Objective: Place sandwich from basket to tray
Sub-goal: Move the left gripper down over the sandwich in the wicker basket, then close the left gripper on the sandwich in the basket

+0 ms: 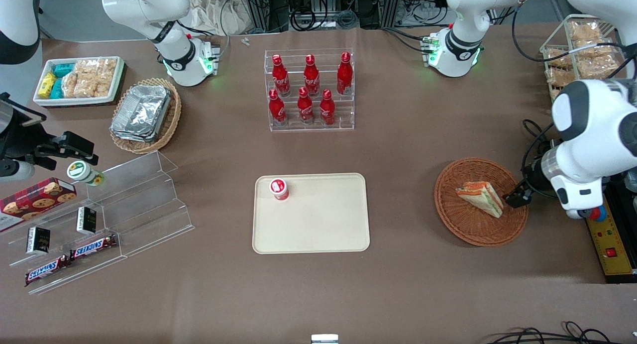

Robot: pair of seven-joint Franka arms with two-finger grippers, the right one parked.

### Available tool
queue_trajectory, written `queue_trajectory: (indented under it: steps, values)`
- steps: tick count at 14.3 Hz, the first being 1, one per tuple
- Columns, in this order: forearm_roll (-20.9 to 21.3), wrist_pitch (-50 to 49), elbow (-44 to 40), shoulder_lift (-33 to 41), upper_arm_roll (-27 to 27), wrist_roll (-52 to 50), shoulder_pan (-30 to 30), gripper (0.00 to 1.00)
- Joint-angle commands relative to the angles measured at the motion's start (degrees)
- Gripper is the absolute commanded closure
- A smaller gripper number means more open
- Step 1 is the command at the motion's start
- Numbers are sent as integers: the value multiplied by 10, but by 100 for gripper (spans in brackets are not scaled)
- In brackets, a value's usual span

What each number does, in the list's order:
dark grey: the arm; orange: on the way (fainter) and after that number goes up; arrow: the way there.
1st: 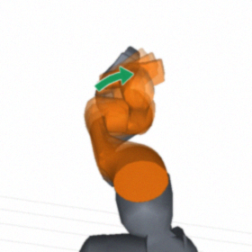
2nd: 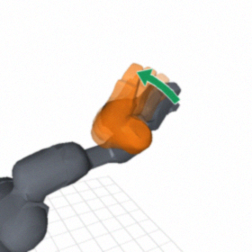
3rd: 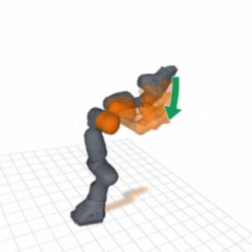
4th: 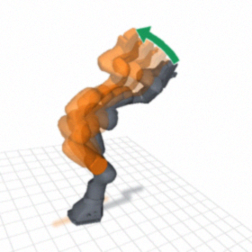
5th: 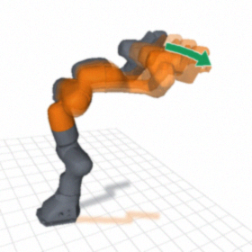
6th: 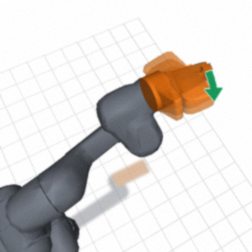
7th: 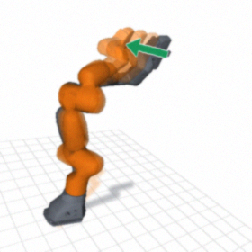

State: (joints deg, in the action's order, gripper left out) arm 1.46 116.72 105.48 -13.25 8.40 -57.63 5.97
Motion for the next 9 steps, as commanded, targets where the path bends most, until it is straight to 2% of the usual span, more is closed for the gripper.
queue_trajectory:
  steps: [1, 9]
  values:
    - [12, 69, 45, -9, 1, -87, -3, 0]
    - [12, 106, 60, -67, 0, -106, -1, 0]
